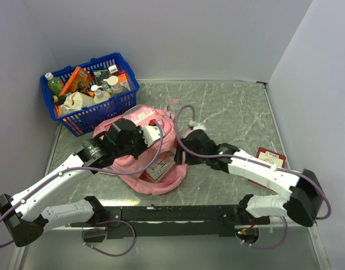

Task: Pack the student bag
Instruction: Move the book to the center of the board.

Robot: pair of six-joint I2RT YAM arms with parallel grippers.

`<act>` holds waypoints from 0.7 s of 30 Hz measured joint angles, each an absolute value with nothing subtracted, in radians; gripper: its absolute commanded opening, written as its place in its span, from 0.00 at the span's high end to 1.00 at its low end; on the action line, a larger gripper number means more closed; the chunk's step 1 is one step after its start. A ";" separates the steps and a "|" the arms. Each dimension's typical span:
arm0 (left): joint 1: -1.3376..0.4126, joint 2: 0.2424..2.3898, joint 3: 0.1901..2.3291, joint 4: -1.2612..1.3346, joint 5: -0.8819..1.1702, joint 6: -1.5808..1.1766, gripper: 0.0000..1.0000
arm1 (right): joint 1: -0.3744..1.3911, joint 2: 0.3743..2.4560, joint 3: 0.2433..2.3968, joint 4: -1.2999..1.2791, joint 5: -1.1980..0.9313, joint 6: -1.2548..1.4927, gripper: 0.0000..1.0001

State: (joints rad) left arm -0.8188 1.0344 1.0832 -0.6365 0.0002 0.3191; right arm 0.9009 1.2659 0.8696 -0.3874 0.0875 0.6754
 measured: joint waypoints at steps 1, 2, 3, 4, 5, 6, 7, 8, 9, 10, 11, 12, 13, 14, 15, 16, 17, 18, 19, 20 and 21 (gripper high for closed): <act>-0.819 1.031 1.081 -0.635 0.000 0.319 0.99 | 0.882 1.239 0.875 -0.427 0.112 0.681 0.00; -0.819 1.029 1.080 -0.635 0.000 0.319 0.99 | 0.854 1.208 0.882 -0.469 0.138 0.683 0.00; -0.819 1.027 1.079 -0.633 0.000 0.319 0.99 | 0.826 1.182 0.888 -0.503 0.161 0.693 0.00; -0.819 1.025 1.077 -0.632 0.000 0.319 0.99 | 0.776 1.153 0.899 -0.548 0.171 0.701 0.00; -0.819 1.024 1.077 -0.632 0.000 0.320 0.99 | 0.711 1.127 0.908 -0.586 0.182 0.711 0.00; -0.819 1.024 1.076 -0.632 0.000 0.319 0.99 | 0.635 1.105 0.918 -0.623 0.192 0.719 0.00; -0.819 1.024 1.075 -0.632 0.000 0.320 0.99 | 0.540 1.093 0.924 -0.654 0.201 0.725 0.00; -0.819 1.023 1.075 -0.632 0.000 0.320 0.99 | 0.447 1.089 0.929 -0.685 0.203 0.728 0.00; -0.819 1.023 1.075 -0.632 0.000 0.320 0.99 | 0.363 1.091 0.930 -0.711 0.209 0.729 0.00; -0.819 1.023 1.075 -0.632 0.000 0.320 0.99 | 0.286 1.104 0.930 -0.740 0.217 0.728 0.00; -0.819 1.023 1.075 -0.632 0.000 0.320 0.99 | 0.219 1.120 0.928 -0.767 0.220 0.727 0.00; -0.819 1.023 1.075 -0.632 0.000 0.319 0.99 | 0.165 1.139 0.926 -0.789 0.223 0.724 0.00; -0.819 1.023 1.075 -0.632 0.000 0.319 0.99 | 0.119 1.160 0.921 -0.804 0.228 0.723 0.00; -0.819 1.023 1.075 -0.632 0.000 0.319 0.99 | 0.080 1.179 0.913 -0.817 0.236 0.722 0.00; -0.819 1.023 1.075 -0.632 0.000 0.319 0.99 | 0.056 1.192 0.907 -0.828 0.246 0.724 0.00; -0.819 1.023 1.075 -0.632 0.000 0.319 0.99 | 0.032 1.205 0.899 -0.848 0.264 0.725 0.00; -0.819 1.023 1.075 -0.632 0.000 0.319 0.99 | 0.018 1.212 0.892 -0.864 0.281 0.728 0.00; -0.819 1.023 1.075 -0.632 0.000 0.319 0.99 | -0.002 1.216 0.889 -0.880 0.295 0.728 0.00; -0.819 1.023 1.075 -0.632 0.000 0.319 0.99 | -0.013 1.219 0.888 -0.888 0.303 0.728 0.00; -0.819 1.023 1.075 -0.632 0.000 0.319 0.99 | -0.031 1.223 0.888 -0.893 0.315 0.728 0.00; -0.819 1.023 1.075 -0.632 0.000 0.319 0.99 | -0.055 1.230 0.888 -0.894 0.326 0.723 0.00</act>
State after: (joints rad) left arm -0.8188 1.0233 1.0752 -0.6323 0.0002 0.3195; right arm -0.0547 1.2301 0.8879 -0.8936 0.3264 0.7235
